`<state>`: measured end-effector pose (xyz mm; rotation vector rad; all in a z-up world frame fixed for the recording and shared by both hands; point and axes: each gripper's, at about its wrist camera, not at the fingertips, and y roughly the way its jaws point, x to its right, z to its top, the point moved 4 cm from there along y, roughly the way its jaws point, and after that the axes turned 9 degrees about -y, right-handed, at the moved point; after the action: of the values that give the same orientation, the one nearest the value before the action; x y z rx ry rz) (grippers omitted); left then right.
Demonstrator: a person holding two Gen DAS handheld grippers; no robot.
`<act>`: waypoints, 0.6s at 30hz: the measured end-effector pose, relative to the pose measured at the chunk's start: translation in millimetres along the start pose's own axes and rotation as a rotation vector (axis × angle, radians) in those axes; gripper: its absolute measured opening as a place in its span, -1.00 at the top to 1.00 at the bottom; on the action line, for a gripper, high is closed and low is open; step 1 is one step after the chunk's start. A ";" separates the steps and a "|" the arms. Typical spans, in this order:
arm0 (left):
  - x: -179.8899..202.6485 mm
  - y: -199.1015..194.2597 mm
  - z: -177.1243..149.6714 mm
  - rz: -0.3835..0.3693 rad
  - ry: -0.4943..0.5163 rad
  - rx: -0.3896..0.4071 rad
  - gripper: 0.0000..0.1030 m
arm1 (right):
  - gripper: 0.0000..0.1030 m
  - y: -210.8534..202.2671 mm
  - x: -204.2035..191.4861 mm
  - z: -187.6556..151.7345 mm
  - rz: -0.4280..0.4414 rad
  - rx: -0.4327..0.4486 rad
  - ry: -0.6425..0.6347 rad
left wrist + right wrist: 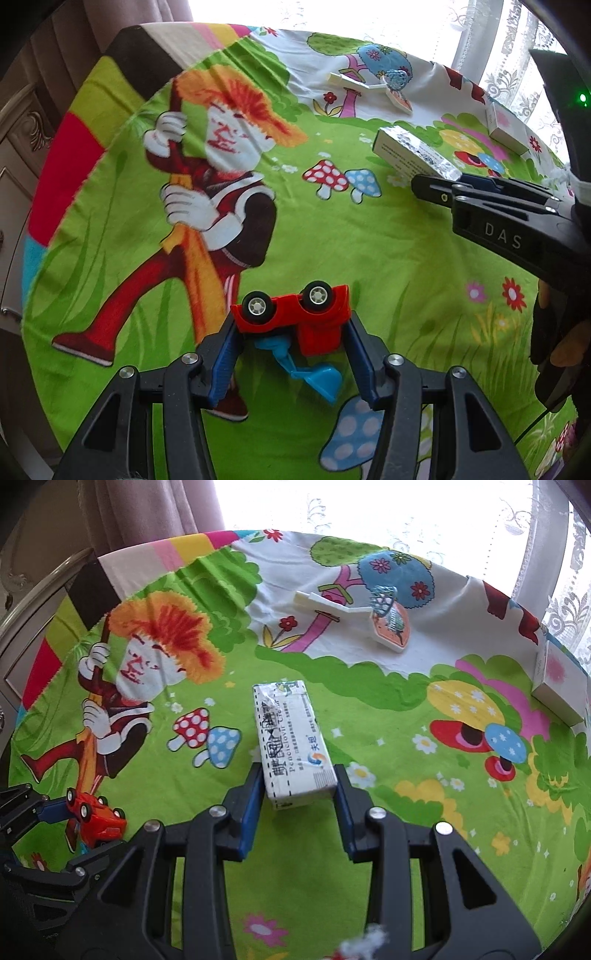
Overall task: Organize rigid objects
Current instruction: 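Carry the car and medicine box to the storage box and open both grippers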
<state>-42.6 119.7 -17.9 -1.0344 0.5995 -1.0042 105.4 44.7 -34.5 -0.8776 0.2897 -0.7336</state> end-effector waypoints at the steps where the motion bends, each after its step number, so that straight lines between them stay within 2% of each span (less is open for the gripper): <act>1: -3.2 -1.9 -2.1 0.004 -0.002 0.000 -0.07 | 0.21 -2.0 -8.1 1.2 0.009 0.001 -0.011; 9: -21.7 -22.4 -20.0 0.020 -0.008 0.016 -0.07 | 0.22 -27.8 -57.7 -0.5 0.051 0.028 -0.093; 18: -19.5 -47.3 -47.6 0.025 0.034 0.025 -0.07 | 0.21 -78.5 -78.2 -20.0 0.056 0.064 -0.124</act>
<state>-108.1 109.9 4.3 -0.9871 0.6255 -1.0064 2.3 53.9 9.8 -0.8475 0.1792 -0.6306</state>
